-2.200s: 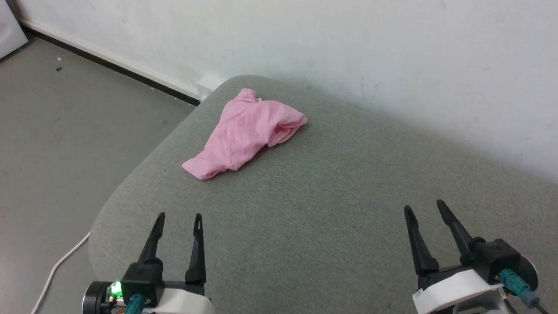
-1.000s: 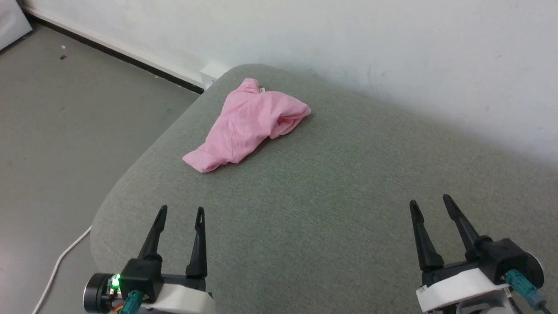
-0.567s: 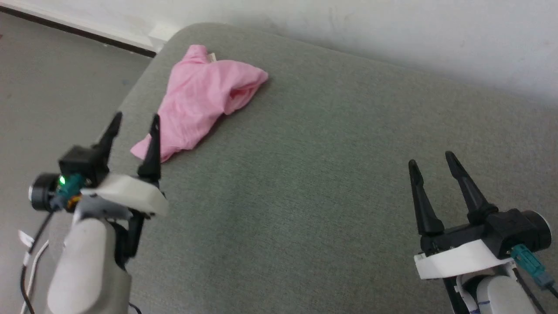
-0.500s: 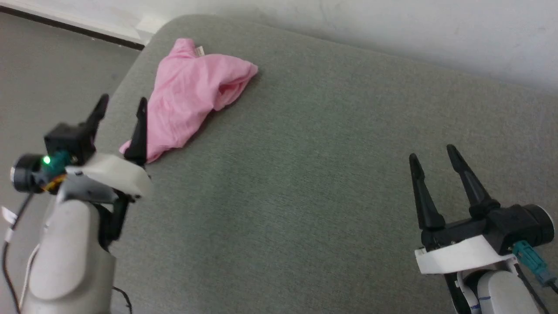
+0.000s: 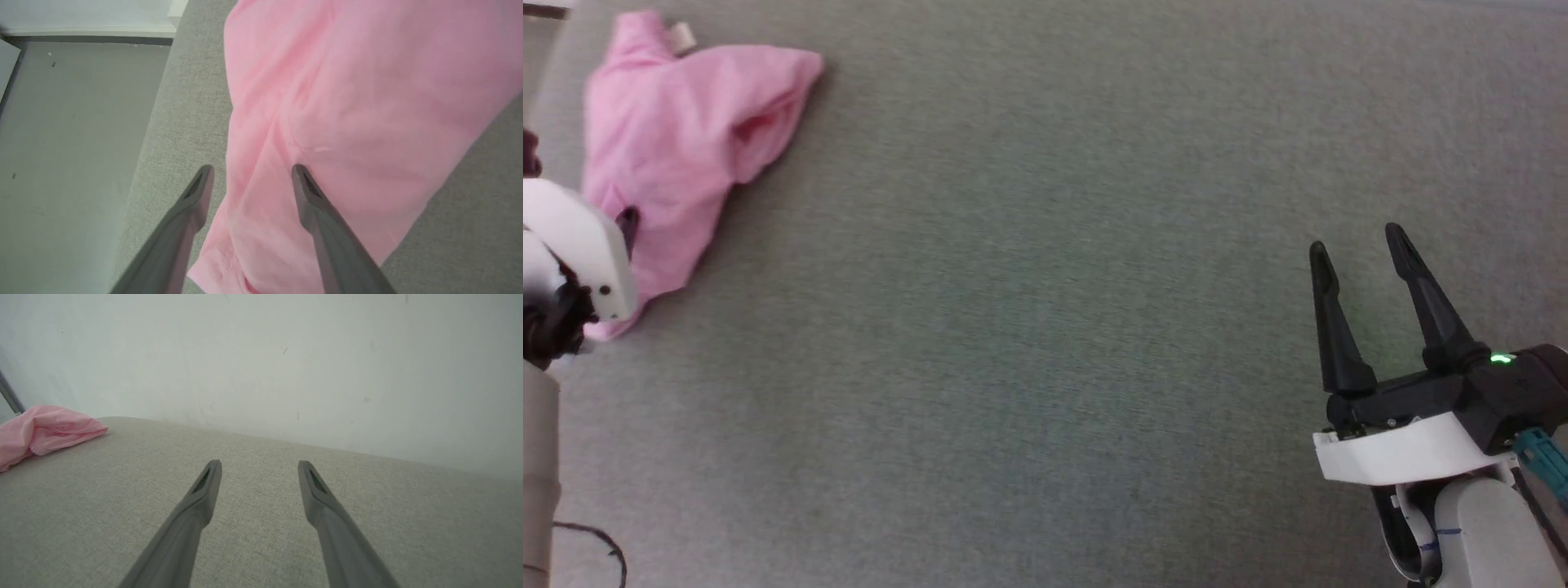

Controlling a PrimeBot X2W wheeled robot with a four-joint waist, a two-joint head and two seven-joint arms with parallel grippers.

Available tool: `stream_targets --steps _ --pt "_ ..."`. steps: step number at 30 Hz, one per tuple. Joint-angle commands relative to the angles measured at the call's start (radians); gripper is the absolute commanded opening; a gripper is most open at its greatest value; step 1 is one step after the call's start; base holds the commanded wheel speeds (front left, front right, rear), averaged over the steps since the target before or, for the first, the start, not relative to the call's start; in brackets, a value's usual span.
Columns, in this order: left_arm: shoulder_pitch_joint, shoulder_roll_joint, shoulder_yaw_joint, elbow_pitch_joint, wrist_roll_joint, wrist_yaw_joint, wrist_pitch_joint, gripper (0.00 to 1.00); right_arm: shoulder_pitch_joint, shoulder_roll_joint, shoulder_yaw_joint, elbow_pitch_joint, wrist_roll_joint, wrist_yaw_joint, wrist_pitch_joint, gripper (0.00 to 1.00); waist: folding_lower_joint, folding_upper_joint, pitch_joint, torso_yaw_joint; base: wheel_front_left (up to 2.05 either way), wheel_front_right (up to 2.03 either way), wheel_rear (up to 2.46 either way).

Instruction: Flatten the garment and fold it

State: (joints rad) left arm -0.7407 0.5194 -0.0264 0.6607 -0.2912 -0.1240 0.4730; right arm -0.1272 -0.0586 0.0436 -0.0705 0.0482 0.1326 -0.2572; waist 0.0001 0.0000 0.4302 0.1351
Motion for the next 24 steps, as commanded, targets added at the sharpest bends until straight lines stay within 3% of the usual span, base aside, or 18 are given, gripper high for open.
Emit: stream_targets --steps 1,5,6,7,8,15,24 --pt "-0.019 0.018 -0.011 0.027 -0.019 -0.006 0.029 1.00 -0.018 0.001 0.002 -0.006 0.008 -0.002 -0.005 1.00 -0.0001 0.0000 0.083 -0.084 0.00 0.00 0.00" --pt "-0.018 0.038 -0.050 0.093 -0.071 -0.006 0.093 1.00 -0.019 0.002 -0.001 -0.005 0.012 -0.002 -0.005 1.00 -0.0001 0.0000 0.086 -0.092 0.00 0.00 0.00" --pt "-0.014 0.039 -0.054 0.110 -0.087 -0.006 0.107 0.80 -0.018 0.003 -0.001 -0.004 0.012 -0.002 -0.005 1.00 -0.0001 0.0000 0.084 -0.093 0.00 0.00 0.00" --pt "-0.010 0.039 -0.060 0.120 -0.103 -0.006 0.112 0.19 -0.018 0.003 -0.002 -0.001 0.012 -0.002 -0.005 1.00 -0.0001 0.0000 0.079 -0.093 0.00 0.00 0.00" --pt "-0.007 0.043 -0.064 0.124 -0.114 -0.006 0.101 0.00 -0.018 0.004 -0.002 0.002 0.011 -0.002 -0.005 1.00 -0.0001 0.0000 0.074 -0.092 0.00 0.00 0.00" --pt "-0.002 0.081 -0.051 0.148 -0.136 -0.007 -0.052 0.00 -0.012 0.006 -0.008 0.021 0.013 -0.002 -0.005 1.00 -0.0001 0.0000 0.000 -0.081 0.00 0.00 0.00" --pt "-0.054 0.139 -0.039 0.055 -0.074 0.020 -0.394 0.00 0.022 0.008 -0.033 0.059 0.025 -0.002 -0.005 1.00 -0.0001 0.0000 -0.179 -0.065 0.00 0.00 0.00"
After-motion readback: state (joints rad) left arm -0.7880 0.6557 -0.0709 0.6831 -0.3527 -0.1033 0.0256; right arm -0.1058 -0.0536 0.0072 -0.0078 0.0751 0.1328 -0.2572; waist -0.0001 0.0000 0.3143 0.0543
